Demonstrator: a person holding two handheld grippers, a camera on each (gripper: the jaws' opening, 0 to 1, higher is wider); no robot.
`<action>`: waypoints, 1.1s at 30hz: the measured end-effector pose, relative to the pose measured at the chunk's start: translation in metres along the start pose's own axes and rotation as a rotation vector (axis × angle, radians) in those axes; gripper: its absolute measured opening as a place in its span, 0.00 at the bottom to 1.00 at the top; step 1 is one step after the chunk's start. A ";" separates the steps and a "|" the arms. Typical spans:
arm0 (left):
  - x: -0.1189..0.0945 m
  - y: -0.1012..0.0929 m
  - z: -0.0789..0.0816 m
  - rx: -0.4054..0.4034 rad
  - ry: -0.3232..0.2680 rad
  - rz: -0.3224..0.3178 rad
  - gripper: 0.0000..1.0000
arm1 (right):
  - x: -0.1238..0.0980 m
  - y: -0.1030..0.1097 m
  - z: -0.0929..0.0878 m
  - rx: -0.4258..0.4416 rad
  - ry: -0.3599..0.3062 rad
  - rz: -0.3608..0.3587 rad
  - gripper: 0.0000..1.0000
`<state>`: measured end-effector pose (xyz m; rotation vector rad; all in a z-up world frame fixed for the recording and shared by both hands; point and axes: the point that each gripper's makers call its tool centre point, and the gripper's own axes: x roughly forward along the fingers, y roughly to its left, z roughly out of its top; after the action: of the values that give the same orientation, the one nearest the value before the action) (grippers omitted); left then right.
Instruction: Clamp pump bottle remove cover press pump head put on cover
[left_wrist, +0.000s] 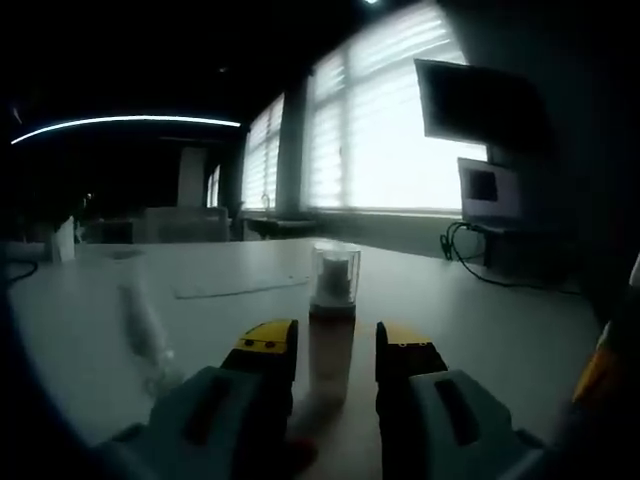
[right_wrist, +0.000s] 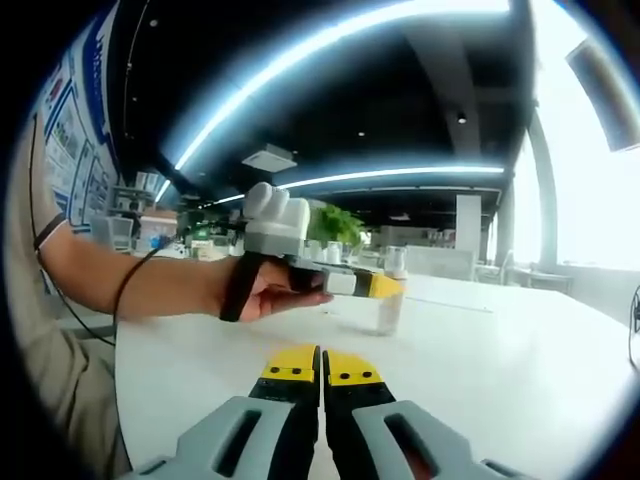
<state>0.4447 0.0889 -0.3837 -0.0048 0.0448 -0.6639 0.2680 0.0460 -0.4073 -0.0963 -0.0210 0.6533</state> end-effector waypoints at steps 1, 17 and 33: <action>-0.004 -0.002 -0.001 0.010 0.003 0.000 0.22 | 0.000 -0.001 0.000 0.002 0.000 -0.003 0.00; -0.053 -0.015 0.000 0.000 -0.015 -0.027 0.21 | -0.001 -0.008 0.003 -0.006 -0.005 -0.048 0.00; -0.096 -0.011 0.007 0.011 -0.047 -0.031 0.18 | -0.004 -0.017 0.011 0.024 -0.033 -0.096 0.00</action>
<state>0.3627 0.1397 -0.3725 -0.0109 -0.0045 -0.6944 0.2744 0.0306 -0.3950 -0.0615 -0.0492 0.5592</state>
